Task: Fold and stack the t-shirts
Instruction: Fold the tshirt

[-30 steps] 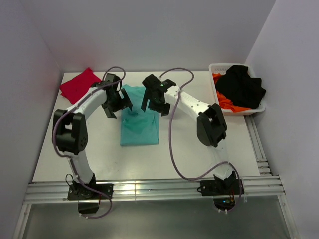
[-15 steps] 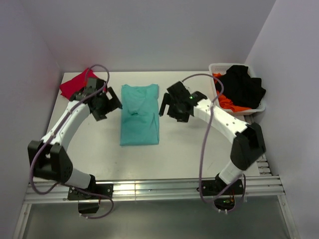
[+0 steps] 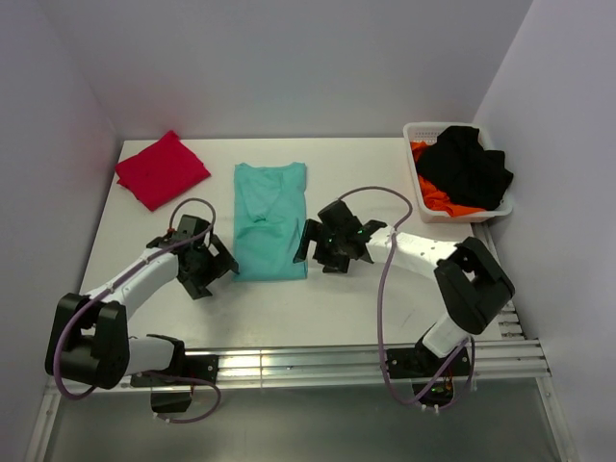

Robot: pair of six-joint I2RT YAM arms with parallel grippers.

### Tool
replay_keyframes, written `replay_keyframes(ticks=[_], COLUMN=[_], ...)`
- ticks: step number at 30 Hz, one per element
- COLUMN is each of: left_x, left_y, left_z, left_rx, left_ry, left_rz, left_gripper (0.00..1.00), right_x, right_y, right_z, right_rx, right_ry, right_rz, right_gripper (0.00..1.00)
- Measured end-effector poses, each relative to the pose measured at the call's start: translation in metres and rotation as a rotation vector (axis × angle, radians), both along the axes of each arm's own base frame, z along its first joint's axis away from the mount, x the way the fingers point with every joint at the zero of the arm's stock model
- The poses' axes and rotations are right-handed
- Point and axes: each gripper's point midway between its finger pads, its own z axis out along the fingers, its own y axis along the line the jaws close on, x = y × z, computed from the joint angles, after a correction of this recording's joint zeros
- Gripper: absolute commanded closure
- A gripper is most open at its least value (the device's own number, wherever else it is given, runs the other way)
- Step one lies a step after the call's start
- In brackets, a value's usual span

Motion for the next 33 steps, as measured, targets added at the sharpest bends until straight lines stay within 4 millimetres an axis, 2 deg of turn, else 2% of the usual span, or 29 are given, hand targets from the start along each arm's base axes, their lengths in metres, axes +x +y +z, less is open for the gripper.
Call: replay_keyframes(ticks=[7,11,12,16,19,20,22,23,25,26,28,29,30,31,32,33], left_x=[0.015,0.021,0.022,0.029,0.033,0.035,0.037,0.039,0.04,0.041,0.042,0.042,0.041,0.04,0.039,0.038], left_y=[-0.012,-0.02,-0.024,-0.035,-0.04,-0.041,-0.044,-0.045,-0.047,-0.048,-0.049,-0.049,-0.049,-0.048,-0.047,-0.047], left_z=[-0.001,-0.009,-0.009,-0.008,-0.008,-0.009,-0.009,-0.009,-0.009,-0.009,-0.01,-0.011,-0.014,-0.016,-0.018,-0.02], left_rx=[-0.041,-0.051,-0.058,-0.085,-0.1,-0.104,-0.112,-0.114,-0.119,-0.119,-0.12,-0.116,-0.112,-0.103,-0.098,-0.095], left_ry=[-0.06,-0.052,-0.054,-0.077,-0.083,-0.084,-0.088,-0.088,-0.089,-0.088,-0.089,-0.083,-0.074,-0.07,-0.063,-0.057], left_rz=[0.033,0.045,0.042,0.042,0.047,0.047,0.046,0.045,0.045,0.045,0.045,0.046,0.051,0.047,0.044,0.044], left_gripper=[0.01,0.01,0.04,0.08,0.12,0.13,0.16,0.16,0.2,0.23,0.42,0.75,0.84,0.87,0.91,0.94], right_x=[0.008,0.012,0.012,0.014,0.015,0.015,0.014,0.014,0.013,0.013,0.013,0.013,0.013,0.012,0.012,0.012], right_y=[0.017,0.022,0.023,0.026,0.027,0.028,0.029,0.028,0.028,0.028,0.027,0.027,0.027,0.027,0.026,0.026], right_z=[-0.027,-0.027,-0.027,-0.03,-0.034,-0.035,-0.038,-0.039,-0.043,-0.044,-0.045,-0.045,-0.045,-0.046,-0.046,-0.046], right_rx=[0.037,0.057,0.059,0.075,0.077,0.079,0.077,0.075,0.069,0.066,0.063,0.061,0.061,0.059,0.059,0.057], right_ry=[0.033,0.022,0.02,0.02,0.023,0.028,0.03,0.034,0.042,0.044,0.047,0.046,0.046,0.047,0.048,0.048], right_rz=[0.007,0.008,0.007,0.003,0.003,0.001,0.002,0.0,-0.001,0.0,-0.001,0.0,0.001,0.001,0.001,0.003], right_gripper=[0.0,0.03,0.09,0.2,0.34,0.46,0.55,0.66,0.77,0.78,0.84,0.91,0.92,0.92,0.98,1.0])
